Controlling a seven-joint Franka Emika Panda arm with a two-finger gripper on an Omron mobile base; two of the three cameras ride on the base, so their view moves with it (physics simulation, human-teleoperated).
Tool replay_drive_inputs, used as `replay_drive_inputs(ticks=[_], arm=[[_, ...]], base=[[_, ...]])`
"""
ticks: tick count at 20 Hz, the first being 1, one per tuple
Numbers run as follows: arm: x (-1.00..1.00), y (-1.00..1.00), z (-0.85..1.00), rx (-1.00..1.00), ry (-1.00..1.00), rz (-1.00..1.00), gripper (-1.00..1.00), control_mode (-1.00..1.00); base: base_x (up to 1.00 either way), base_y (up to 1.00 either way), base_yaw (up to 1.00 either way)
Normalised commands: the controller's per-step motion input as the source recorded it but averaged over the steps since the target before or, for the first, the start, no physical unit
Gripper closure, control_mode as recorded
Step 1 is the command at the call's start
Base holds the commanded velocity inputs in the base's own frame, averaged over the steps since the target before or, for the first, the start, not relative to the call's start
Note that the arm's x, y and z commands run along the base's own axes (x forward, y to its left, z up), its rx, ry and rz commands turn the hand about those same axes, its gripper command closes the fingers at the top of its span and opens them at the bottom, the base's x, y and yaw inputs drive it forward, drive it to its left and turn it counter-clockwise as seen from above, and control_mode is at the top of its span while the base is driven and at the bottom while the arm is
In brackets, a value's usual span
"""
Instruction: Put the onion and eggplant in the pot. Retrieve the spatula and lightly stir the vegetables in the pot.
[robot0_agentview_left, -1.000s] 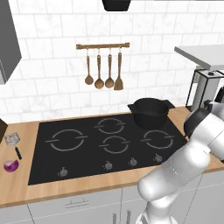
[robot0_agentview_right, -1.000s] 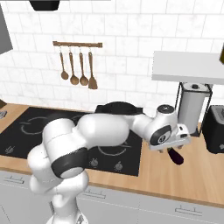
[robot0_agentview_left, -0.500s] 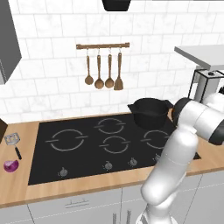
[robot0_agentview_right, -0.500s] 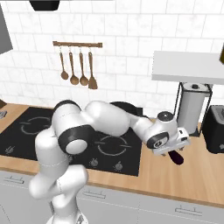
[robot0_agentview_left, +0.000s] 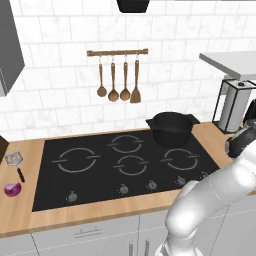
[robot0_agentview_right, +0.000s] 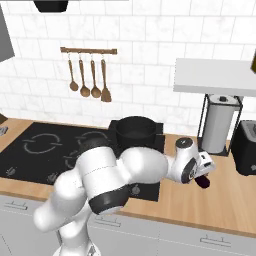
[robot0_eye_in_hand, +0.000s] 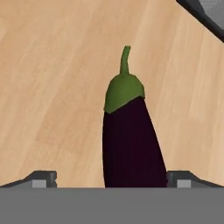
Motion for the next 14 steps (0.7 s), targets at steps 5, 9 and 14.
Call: replay_drive_inputs(ticks=[5,9,14], arm=[[0.12,-0.22,0.00,0.00,0.00,0.04,-1.00,-1.00],[0.21,-0.39,-0.03,0.00,0.07,0.08,-1.00,-1.00],[0.08,-0.29,-0.29,0.00,0.17,0.07,1.00,-1.00]], base=[[0.00,0.00,0.00],[0.00,0.00,0.00],[0.00,0.00,0.00]])
